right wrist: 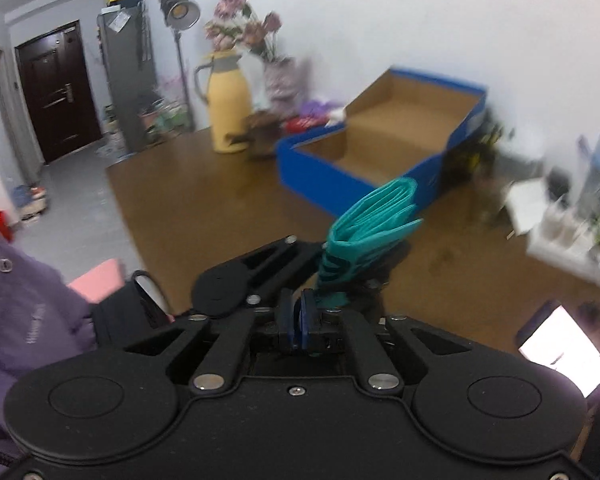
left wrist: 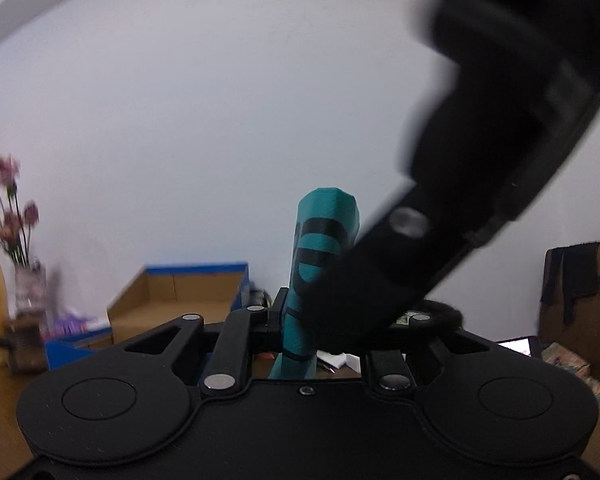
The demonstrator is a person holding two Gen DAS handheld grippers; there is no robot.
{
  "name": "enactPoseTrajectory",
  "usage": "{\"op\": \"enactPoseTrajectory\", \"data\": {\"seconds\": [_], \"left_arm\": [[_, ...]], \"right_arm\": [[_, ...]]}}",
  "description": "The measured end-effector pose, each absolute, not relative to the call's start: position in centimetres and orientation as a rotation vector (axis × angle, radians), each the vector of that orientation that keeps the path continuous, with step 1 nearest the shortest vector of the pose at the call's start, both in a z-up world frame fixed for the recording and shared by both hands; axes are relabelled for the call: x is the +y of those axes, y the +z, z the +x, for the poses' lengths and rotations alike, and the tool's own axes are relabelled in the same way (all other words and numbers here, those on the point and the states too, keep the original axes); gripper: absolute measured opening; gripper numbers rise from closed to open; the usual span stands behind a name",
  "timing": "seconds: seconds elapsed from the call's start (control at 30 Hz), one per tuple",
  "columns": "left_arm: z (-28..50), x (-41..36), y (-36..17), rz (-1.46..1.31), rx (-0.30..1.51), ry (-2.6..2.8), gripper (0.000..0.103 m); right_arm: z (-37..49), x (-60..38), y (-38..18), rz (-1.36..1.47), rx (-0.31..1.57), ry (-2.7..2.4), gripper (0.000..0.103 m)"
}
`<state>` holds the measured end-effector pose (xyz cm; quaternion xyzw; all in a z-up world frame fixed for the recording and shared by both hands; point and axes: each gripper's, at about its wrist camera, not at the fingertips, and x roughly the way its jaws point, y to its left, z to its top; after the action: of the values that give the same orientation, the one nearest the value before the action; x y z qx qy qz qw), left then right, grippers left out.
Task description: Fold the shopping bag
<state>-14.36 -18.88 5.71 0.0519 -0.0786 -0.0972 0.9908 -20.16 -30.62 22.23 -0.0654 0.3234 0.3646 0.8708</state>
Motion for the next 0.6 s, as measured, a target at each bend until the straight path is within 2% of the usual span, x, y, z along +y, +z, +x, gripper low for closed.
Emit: {"op": "enactPoseTrajectory", "data": {"seconds": [0.03,0.1,0.13,0.17,0.4,0.6], "left_arm": [[-14.5,-18.9,5.6,0.105,-0.166,-0.191,0.015],[-14.5,-18.9,5.5,0.108,-0.177,-0.181,0.015],[-14.4,-19.0,5.4,0.109,-0.181,-0.176,0.015],[-14.3,-19.0,5.4,0.110,-0.182,-0.175,0.015],[-15.0,-20.7,4.8,0.207,-0.242,-0.121,0.015],[-15.3,-23.6,3.0,0.391,-0.356,0.003,0.015]], "right_arm": [[-19.9,-30.7,22.3,-0.127,0.678,0.759,0.023],[-20.3,-31.1,22.9,-0.101,0.651,0.731,0.023],[-20.6,-31.3,23.3,-0.086,0.636,0.705,0.017],[-20.8,-31.6,23.4,-0.072,0.630,0.668,0.000],[-19.8,-32.7,21.0,0.029,0.721,0.588,0.000],[-18.1,-35.5,18.5,0.265,0.770,0.574,0.000]]}}
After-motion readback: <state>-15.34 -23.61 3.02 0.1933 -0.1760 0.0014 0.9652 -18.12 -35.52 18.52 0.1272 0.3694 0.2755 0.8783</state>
